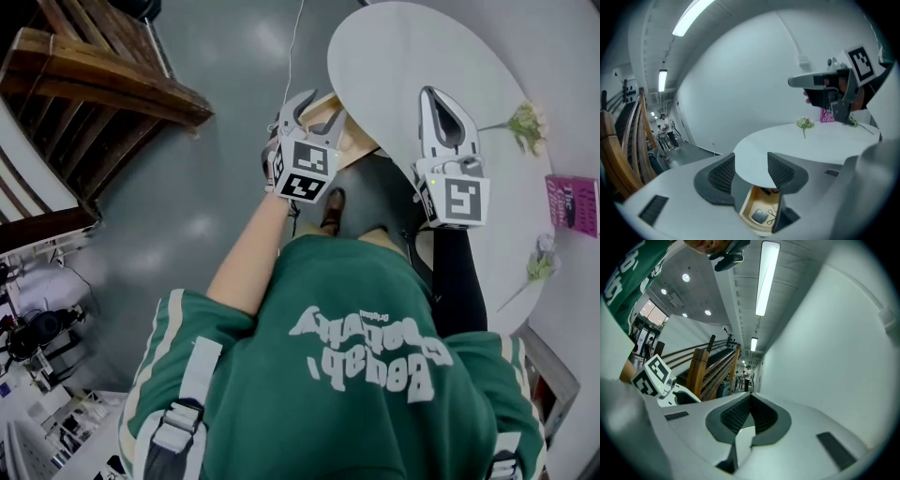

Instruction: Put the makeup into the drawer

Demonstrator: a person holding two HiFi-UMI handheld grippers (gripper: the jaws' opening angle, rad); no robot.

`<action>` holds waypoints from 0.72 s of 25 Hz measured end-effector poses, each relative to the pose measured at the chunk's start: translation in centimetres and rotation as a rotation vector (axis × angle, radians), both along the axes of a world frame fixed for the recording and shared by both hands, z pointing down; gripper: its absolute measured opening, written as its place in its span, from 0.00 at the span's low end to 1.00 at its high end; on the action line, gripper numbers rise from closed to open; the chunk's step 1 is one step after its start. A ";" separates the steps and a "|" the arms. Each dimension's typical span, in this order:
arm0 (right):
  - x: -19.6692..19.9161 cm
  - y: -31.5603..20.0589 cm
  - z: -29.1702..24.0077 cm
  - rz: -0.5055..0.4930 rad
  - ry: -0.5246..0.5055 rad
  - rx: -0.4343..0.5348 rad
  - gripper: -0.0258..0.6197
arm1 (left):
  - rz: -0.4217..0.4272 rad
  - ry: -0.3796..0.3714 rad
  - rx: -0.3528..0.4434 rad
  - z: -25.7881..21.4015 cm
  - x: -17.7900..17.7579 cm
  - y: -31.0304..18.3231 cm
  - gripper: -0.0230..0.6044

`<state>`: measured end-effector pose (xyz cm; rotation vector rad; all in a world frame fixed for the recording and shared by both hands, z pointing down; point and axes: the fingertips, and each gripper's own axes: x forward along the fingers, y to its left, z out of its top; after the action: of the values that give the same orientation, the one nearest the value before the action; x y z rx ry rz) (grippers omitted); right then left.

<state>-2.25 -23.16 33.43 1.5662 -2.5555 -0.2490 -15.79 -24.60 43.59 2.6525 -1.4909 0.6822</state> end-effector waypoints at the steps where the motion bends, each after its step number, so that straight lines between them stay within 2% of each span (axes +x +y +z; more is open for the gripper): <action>1: 0.0 0.0 0.0 0.000 -0.001 0.001 0.05 | -0.006 0.009 0.025 -1.4 0.0 -0.1 0.41; 6: 0.0 0.1 -0.6 -0.001 -0.006 0.016 0.05 | -0.006 0.049 0.170 -8.0 0.3 -0.2 0.41; 12: -0.5 0.2 -1.0 -0.004 -0.007 0.025 0.05 | -0.015 0.071 0.183 -8.7 -0.3 -0.1 0.40; 13: -0.5 0.2 -1.1 -0.004 -0.006 0.026 0.05 | -0.030 0.073 0.183 -8.7 -0.6 -0.1 0.36; 15: -0.4 0.3 -1.1 -0.002 -0.005 0.026 0.05 | -0.072 0.072 0.191 -8.6 -1.2 -0.2 0.09; 18: -0.2 0.5 -1.0 0.004 -0.004 0.022 0.05 | -0.107 0.075 0.204 -8.7 -1.9 -0.2 0.06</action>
<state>-2.47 -22.65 32.44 1.5806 -2.5607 -0.2751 -17.65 -24.79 34.85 2.6793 -1.7533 0.4400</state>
